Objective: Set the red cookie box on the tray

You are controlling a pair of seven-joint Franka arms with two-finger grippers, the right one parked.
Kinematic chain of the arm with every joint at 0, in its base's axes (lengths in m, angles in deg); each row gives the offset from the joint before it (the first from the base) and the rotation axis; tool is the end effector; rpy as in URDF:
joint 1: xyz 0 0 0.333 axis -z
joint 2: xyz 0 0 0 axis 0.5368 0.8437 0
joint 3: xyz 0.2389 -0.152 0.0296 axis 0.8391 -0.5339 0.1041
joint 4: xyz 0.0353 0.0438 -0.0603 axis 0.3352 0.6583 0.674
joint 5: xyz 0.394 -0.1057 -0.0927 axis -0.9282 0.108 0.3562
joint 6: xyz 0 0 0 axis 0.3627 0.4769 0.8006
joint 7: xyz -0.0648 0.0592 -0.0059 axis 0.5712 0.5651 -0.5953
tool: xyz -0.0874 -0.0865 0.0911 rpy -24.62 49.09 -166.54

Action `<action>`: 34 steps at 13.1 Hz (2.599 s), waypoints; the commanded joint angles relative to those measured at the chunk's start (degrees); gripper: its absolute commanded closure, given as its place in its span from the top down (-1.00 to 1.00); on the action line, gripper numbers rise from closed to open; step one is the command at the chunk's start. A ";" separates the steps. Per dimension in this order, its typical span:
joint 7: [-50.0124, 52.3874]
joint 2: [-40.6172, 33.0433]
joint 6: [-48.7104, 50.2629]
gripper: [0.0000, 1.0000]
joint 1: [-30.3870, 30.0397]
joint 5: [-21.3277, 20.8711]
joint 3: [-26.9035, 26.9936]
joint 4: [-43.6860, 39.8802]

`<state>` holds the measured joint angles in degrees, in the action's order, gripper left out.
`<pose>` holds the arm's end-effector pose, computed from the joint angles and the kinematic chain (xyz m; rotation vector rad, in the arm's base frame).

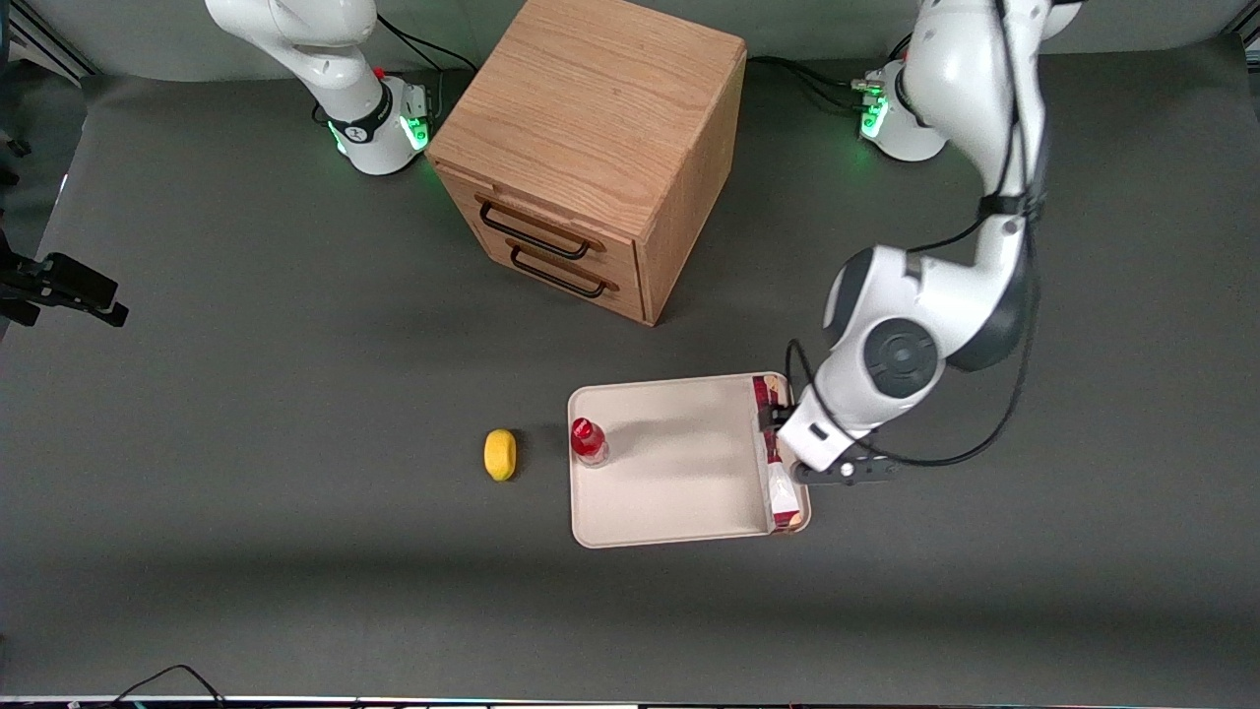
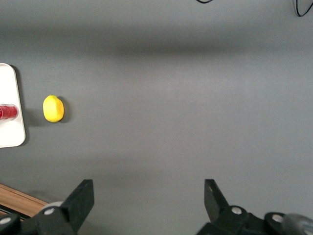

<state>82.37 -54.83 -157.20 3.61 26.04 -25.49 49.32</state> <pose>0.6391 -0.2667 0.2916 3.0944 0.0365 -0.1325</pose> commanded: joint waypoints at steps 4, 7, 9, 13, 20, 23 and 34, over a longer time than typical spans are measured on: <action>-23.14 -14.42 17.31 1.00 -4.61 -2.51 10.84 2.08; -22.67 -19.07 18.47 1.00 -4.17 -6.88 12.36 5.49; -18.99 -22.41 18.12 1.00 -2.87 -9.44 12.19 9.09; -10.18 -26.29 18.99 1.00 -20.73 -18.68 -10.00 9.12; -15.54 -27.08 18.81 1.00 -33.97 -13.88 -19.54 8.06; -15.80 -29.99 21.36 1.00 -34.06 -14.03 -19.37 7.54; -14.92 -27.62 21.28 1.00 -34.06 -13.94 -19.19 2.61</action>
<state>67.38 -83.19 -137.19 -30.10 11.93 -44.40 53.86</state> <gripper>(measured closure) 0.000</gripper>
